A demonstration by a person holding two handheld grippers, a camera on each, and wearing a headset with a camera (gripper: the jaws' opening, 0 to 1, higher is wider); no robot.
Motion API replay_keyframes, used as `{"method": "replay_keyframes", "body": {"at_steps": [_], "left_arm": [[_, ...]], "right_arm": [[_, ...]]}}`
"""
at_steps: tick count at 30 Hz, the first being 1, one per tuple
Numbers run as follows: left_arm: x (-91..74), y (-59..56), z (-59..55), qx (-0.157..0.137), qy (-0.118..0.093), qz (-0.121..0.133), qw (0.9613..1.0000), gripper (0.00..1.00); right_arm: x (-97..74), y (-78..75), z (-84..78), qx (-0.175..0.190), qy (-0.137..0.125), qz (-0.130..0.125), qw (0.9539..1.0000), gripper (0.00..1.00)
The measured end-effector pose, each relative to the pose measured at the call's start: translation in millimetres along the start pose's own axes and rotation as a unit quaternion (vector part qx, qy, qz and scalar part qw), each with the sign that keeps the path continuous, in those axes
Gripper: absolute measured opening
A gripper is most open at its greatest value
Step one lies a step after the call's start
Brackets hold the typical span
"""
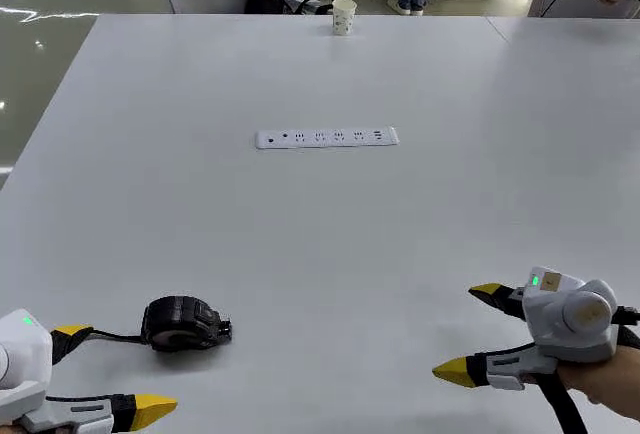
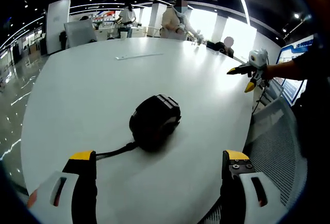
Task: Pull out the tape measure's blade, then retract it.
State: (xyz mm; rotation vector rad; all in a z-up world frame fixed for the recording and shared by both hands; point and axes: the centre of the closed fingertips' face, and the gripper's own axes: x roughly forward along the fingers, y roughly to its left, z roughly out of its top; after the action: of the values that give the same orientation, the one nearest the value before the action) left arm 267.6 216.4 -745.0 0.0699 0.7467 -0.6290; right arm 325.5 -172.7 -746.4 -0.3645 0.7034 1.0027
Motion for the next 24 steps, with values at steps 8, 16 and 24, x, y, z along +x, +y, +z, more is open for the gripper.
{"method": "replay_keyframes", "body": {"at_steps": [8,16,24], "left_arm": [[-17.6,13.9,-6.7,0.006,0.002,0.007,1.0000,0.99],[-28.2,24.3,-5.7,0.003,0.003,0.021,0.9998,0.99],[-28.4,19.5,-6.3,-0.003,0.005,0.006,1.0000,0.99]], "right_arm": [[-20.3,-6.1,-15.5,0.002,-0.004,-0.003,1.0000,0.96],[-28.8,-9.6,-31.1,0.005,0.007,-0.008,0.9999,0.99],[-30.1,-3.4,-35.9,0.010,0.012,-0.004,0.9999,0.99]]}}
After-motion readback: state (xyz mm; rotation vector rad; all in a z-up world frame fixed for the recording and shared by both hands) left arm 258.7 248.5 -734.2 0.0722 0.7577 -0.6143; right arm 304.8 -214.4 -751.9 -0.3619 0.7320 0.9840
